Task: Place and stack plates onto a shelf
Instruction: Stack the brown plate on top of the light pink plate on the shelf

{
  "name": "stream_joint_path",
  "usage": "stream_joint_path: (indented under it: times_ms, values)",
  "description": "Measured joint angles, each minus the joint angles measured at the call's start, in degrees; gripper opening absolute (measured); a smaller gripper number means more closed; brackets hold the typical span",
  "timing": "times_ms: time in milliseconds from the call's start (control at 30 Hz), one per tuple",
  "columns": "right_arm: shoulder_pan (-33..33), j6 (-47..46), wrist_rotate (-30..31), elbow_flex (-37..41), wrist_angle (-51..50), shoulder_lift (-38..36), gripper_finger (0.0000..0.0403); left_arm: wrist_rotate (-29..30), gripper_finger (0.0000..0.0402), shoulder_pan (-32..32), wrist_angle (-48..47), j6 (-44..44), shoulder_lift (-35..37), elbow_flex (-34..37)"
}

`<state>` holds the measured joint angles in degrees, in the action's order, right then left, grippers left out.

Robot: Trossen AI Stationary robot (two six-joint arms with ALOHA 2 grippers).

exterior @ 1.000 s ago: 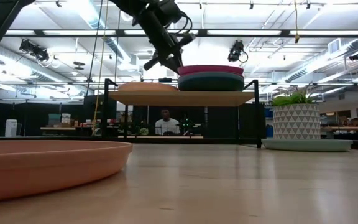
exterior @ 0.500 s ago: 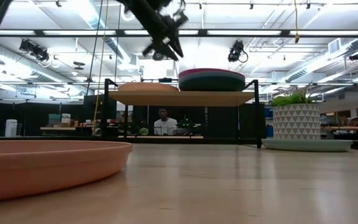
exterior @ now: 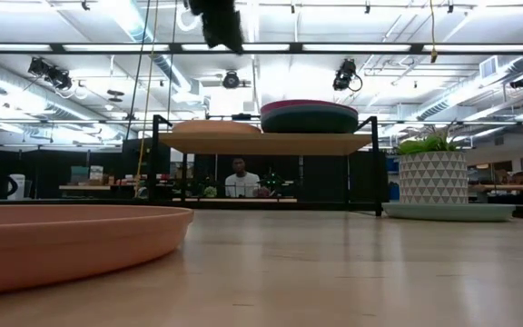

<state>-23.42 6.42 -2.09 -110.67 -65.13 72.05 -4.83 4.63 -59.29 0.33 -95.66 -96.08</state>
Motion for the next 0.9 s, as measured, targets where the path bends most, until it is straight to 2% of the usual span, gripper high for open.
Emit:
stream_joint_path:
  times_ms: [233,400,733,900]
  values:
    - [0.00,0.22,-0.02,0.00,2.01,0.00,0.0073,-5.49,0.0116,-6.72,8.23,-6.38,-0.11,14.21]
    - [0.00,-0.13,-0.35,0.00,2.45,0.00,0.0073,-7.02,0.0116,-10.27,17.25,-10.27,-0.11,23.59]
    - [0.00,-0.40,-0.48,0.00,2.41,0.00,0.0073,-10.63,0.0116,-14.35,32.51,-14.61,-0.11,37.09]
    - [0.00,-0.42,-0.49,0.00,2.39,0.00,0.0073,-6.42,0.0117,-16.88,33.82,-11.99,-0.11,40.73]
